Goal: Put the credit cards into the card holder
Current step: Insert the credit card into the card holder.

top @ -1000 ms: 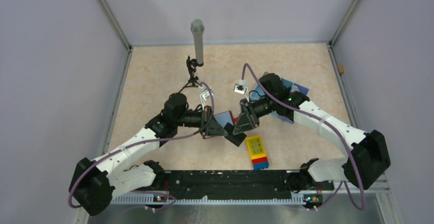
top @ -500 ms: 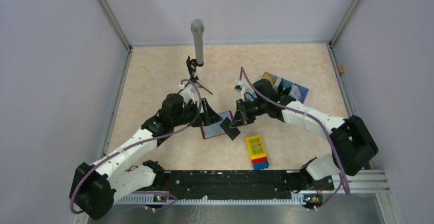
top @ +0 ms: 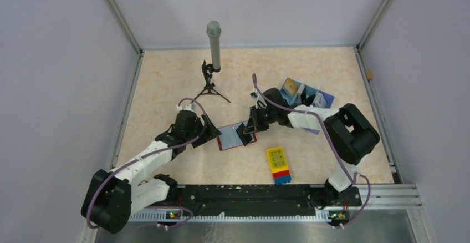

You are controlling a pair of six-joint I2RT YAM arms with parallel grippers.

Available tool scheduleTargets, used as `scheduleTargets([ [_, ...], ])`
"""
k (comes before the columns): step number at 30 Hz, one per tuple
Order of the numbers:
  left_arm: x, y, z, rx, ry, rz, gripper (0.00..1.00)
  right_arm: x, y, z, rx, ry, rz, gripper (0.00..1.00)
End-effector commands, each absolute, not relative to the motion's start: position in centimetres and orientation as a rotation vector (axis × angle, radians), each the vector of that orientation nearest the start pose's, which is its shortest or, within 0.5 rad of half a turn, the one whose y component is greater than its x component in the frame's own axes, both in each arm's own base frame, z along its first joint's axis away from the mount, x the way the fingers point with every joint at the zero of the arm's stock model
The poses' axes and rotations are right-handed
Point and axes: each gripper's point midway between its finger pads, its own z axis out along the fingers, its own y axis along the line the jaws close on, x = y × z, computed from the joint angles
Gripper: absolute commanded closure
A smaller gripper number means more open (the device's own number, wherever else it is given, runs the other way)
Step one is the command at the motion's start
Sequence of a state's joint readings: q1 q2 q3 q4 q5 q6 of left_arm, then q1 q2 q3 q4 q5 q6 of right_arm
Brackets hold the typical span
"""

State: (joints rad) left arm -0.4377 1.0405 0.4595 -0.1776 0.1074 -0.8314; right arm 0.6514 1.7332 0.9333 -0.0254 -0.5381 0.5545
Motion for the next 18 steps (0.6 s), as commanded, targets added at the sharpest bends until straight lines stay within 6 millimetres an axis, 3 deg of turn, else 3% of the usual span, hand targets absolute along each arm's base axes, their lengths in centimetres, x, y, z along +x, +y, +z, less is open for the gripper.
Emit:
scheduleTargets([
  [1, 24.8, -16.6, 6.6, -0.447, 2.383, -0.748, 0.27, 26.9, 34.2, 7.6, -0.422, 2.452, 1.201, 1.00],
  [10, 25.1, -16.8, 5.3, -0.438, 2.430, -0.724, 0.35, 26.4, 35.0, 7.6, -0.457, 2.437, 1.284, 1.00],
  [18, 25.1, -16.8, 5.3, -0.426, 2.431, -0.720, 0.37, 26.4, 34.6, 6.0, -0.443, 2.505, 1.239, 1.00],
])
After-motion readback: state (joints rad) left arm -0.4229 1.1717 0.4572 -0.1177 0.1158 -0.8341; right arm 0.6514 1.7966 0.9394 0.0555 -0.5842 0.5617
